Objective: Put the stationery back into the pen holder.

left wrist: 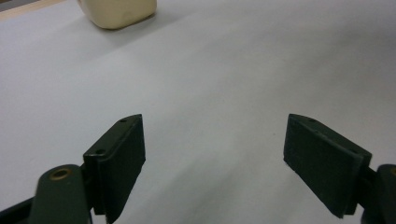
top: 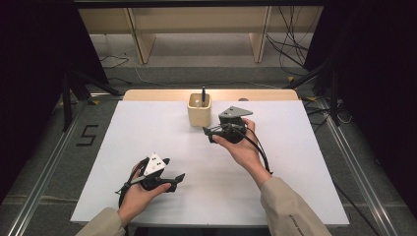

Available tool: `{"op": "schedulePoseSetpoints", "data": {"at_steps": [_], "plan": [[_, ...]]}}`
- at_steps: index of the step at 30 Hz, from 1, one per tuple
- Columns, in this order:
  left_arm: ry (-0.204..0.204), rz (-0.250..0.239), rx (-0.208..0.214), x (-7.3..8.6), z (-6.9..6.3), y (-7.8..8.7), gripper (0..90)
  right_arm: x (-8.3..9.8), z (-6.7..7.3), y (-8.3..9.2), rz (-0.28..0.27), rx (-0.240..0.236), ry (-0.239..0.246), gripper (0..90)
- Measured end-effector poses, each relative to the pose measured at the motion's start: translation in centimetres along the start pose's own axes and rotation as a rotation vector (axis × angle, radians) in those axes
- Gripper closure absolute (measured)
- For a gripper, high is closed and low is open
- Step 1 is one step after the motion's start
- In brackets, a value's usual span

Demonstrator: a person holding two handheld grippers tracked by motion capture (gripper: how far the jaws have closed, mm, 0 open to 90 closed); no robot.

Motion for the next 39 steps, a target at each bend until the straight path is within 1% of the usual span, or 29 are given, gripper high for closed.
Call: {"op": "schedulePoseSetpoints", "data": {"at_steps": [2,7,14,21,23,29,39], "plan": [[-0.002,0.002,0.001,0.0,0.0,0.0,20.5,0.2,-0.1,0.3,0.006,-0.002,0.001,26.0],[0.001,0.002,0.002,0.0,0.0,0.0,20.5,0.9,-0.3,1.0,0.011,-0.007,-0.013,26.0],[-0.001,0.002,0.001,0.0,0.0,0.0,20.5,1.6,-0.5,1.7,0.021,-0.007,-0.012,25.8],[0.0,0.004,0.002,0.0,0.0,0.0,20.5,2.6,-0.7,2.7,0.047,-0.009,-0.015,25.4],[0.0,0.004,0.001,0.0,0.0,0.0,20.5,2.8,-0.7,3.0,0.041,-0.011,-0.015,25.7],[-0.002,0.004,-0.001,0.0,-0.1,0.0,20.5,3.4,-1.0,4.0,0.052,-0.009,-0.018,25.5],[-0.004,0.005,-0.002,0.0,-0.1,0.0,20.5,4.4,-1.3,5.2,0.055,-0.009,-0.028,25.2]]}}
Point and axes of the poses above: each handheld gripper's, and its own axes: y roughly backward along the jaws, x roughly out of its underside, z roughly to its left, the point moved 2 cm from there along -y, roughly forward along the jaws, and after that the axes turned 2 degrees about -z, right-handed, at the moved point
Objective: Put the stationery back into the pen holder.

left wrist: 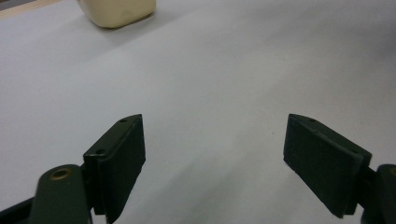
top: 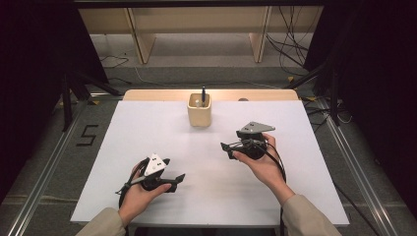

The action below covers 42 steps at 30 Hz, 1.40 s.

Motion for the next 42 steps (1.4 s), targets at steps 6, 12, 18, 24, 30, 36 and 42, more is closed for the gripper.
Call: {"op": "schedulePoseSetpoints", "data": {"at_steps": [6,12,18,24,30,36,42], "plan": [[0.001,-0.001,-0.001,0.0,0.0,0.0,20.5,0.9,-0.1,0.7,0.005,-0.004,-0.006,24.8],[0.002,0.001,-0.001,0.0,0.1,0.1,20.5,2.3,-0.4,1.9,0.017,-0.009,-0.02,24.4],[0.003,0.0,-0.002,0.0,0.0,0.1,20.5,4.6,-0.7,3.4,0.036,-0.008,-0.036,23.5],[0.003,0.004,0.002,0.0,0.0,0.1,20.4,7.3,-1.1,4.9,0.063,0.002,-0.064,21.6],[0.003,0.009,0.003,0.1,0.0,0.2,19.8,8.9,-1.1,5.5,0.085,-0.005,-0.083,20.9],[0.007,0.006,0.003,0.0,0.1,0.2,19.3,8.5,-1.2,5.7,0.067,0.0,-0.079,20.7],[0.025,0.009,0.001,0.0,0.4,0.3,17.5,8.7,-1.1,5.7,0.076,-0.001,-0.073,20.4]]}}
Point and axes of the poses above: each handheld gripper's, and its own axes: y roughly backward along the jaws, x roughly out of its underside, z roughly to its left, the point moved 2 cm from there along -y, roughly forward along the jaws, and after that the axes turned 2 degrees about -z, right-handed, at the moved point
